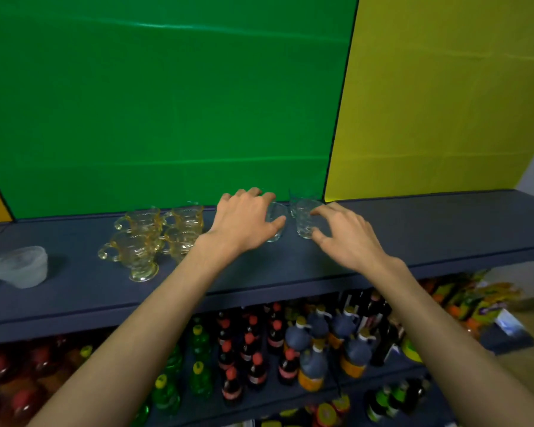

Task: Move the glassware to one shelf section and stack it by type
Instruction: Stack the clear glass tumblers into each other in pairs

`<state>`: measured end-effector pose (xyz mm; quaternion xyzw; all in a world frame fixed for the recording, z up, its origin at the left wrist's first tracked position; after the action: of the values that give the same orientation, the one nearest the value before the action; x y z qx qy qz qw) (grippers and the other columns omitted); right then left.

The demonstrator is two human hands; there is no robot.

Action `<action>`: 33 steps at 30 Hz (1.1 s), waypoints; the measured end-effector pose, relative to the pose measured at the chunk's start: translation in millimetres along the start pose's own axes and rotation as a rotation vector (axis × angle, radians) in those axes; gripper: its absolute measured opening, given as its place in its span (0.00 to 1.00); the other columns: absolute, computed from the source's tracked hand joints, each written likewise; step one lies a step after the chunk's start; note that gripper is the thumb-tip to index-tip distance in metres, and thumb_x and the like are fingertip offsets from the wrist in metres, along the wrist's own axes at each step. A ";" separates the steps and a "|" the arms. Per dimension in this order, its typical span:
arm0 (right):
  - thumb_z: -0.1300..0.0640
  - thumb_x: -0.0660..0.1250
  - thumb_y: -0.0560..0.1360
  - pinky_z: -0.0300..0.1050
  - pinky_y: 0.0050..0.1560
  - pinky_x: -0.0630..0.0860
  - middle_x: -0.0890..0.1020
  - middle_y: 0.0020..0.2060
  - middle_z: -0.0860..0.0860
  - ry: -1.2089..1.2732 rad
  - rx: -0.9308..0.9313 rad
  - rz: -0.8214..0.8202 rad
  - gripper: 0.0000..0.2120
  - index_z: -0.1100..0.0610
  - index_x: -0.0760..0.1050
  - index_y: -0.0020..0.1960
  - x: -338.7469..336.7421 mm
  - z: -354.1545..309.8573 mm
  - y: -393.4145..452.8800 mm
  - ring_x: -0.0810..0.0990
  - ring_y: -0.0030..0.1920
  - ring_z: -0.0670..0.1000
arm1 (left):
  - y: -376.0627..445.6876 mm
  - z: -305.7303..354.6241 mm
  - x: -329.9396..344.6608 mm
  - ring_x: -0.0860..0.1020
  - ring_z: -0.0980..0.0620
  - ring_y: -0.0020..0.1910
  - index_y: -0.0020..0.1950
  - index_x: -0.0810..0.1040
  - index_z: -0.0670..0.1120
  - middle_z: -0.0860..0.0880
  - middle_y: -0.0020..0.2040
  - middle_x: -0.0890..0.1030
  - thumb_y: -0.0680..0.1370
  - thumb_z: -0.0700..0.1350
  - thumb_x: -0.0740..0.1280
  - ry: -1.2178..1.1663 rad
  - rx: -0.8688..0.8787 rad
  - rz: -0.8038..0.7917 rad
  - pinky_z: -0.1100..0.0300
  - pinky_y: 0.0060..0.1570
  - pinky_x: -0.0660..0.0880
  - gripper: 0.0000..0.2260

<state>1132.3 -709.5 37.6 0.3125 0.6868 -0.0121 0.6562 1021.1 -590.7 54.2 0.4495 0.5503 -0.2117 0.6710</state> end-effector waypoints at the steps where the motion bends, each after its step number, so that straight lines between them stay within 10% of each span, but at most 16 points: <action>1: 0.49 0.63 0.79 0.50 0.53 0.73 0.75 0.67 0.51 0.005 -0.013 -0.001 0.20 0.51 0.72 0.70 0.3 8.0 -1.6 0.77 0.62 0.57 | -0.7 7.4 1.8 0.77 0.41 0.62 0.72 0.73 0.51 0.46 0.65 0.78 0.77 0.65 0.59 0.005 -0.016 -0.004 0.46 0.59 0.71 0.28; 33: 0.31 0.65 0.70 0.52 0.52 0.75 0.74 0.66 0.55 -0.014 0.032 -0.182 0.40 0.52 0.65 0.74 93.1 100.4 198.8 0.77 0.61 0.59 | 165.6 -58.2 117.6 0.77 0.40 0.64 0.72 0.73 0.51 0.44 0.65 0.79 0.72 0.70 0.64 0.016 -0.446 -0.273 0.50 0.58 0.73 0.35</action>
<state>1315.8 -553.9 17.4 0.2592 0.7074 -0.0847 0.6521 1154.0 -433.4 6.8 0.2138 0.6442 -0.1705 0.7143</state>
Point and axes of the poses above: each hand's wrist, its own y-axis towards the middle knuckle, its own x-axis out of the palm, z = x × y, the point moved 10 cm from there along y, towards the middle knuckle
